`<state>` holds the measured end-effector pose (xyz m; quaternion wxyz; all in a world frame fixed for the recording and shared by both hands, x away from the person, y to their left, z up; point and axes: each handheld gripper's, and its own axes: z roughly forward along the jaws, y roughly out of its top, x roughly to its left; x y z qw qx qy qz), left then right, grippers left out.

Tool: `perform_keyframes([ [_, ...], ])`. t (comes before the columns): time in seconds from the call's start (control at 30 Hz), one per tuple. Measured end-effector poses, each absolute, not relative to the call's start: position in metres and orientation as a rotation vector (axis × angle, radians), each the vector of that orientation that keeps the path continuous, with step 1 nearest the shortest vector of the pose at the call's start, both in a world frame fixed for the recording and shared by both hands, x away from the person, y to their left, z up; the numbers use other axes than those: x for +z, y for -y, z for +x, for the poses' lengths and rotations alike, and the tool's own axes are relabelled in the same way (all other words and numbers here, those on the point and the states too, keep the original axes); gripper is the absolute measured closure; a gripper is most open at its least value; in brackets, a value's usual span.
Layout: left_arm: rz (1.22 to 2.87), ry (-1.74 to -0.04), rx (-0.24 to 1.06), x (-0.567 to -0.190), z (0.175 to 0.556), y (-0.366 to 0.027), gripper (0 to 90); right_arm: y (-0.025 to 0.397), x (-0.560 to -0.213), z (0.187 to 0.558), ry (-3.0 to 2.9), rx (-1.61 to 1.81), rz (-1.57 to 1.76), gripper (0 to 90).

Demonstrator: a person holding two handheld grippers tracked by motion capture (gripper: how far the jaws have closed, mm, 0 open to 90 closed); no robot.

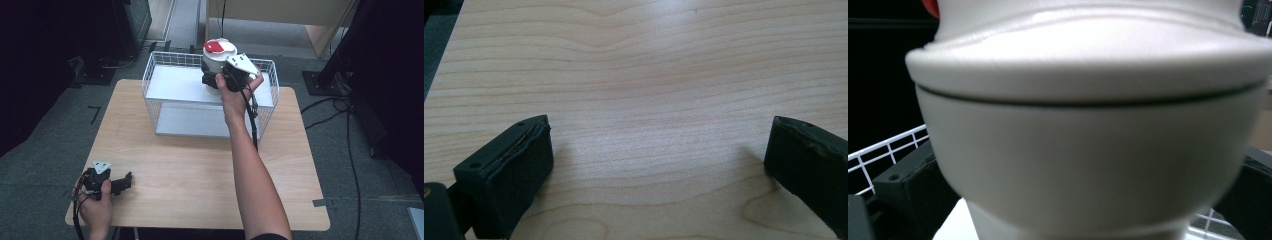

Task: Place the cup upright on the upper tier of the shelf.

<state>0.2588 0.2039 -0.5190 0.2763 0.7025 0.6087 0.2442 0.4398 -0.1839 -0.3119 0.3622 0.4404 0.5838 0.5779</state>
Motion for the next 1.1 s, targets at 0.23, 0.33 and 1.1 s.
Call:
perform_keyframes([
  [0.23, 1.888, -1.634, 0.655, -0.519, 0.259, -0.204, 0.0, 0.192, -0.317, 0.433, -1.51, 1.488, 1.136, 0.0],
  [0.33, 1.89, -1.633, 0.655, -0.519, 0.259, -0.204, 0.0, 0.194, -0.319, 0.429, -1.517, 1.491, 1.127, 0.0],
  [1.1, 1.892, -1.633, 0.655, -0.519, 0.259, -0.204, 0.0, 0.205, -0.334, 0.393, -1.546, 1.522, 1.092, 0.0],
])
